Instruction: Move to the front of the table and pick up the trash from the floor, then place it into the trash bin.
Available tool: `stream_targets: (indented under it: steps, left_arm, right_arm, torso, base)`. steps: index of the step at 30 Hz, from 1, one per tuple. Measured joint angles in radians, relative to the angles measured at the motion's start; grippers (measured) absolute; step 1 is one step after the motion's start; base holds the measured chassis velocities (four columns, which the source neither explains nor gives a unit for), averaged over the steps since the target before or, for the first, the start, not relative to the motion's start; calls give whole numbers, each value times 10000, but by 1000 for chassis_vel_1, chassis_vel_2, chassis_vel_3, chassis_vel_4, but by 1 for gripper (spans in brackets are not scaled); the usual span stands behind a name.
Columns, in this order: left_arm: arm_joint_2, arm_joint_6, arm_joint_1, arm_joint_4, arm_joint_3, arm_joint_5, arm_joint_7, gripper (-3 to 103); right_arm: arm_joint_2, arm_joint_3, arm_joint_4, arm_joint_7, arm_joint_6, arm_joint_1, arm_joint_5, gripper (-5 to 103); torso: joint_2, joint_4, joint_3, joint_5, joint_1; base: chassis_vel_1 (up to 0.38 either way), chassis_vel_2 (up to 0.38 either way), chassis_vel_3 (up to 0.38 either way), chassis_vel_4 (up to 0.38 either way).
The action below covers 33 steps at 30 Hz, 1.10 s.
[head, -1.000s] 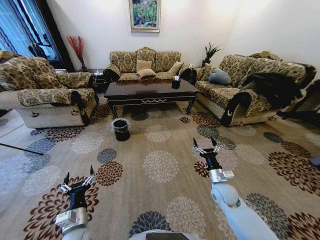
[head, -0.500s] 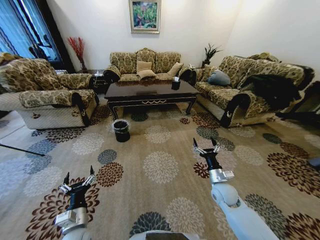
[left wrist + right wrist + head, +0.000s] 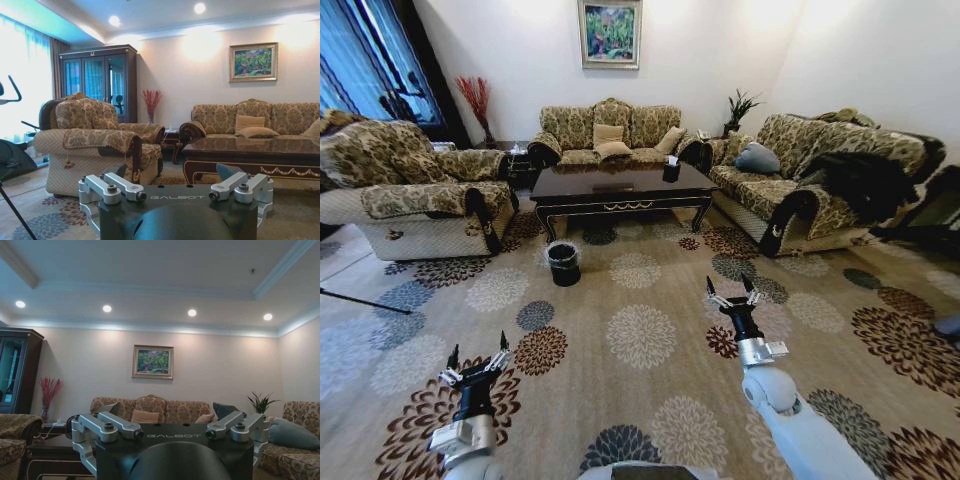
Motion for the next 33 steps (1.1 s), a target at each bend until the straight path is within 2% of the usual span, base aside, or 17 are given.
stream_targets:
  steps: [33]
  left_arm:
    - [0, 0, 0, 0, 0, 0, 0, 100]
  right_arm:
    - [0, 0, 0, 0, 0, 0, 0, 100]
  torso:
    - [1510, 0, 841, 0, 670]
  base:
    - [0, 0, 0, 0]
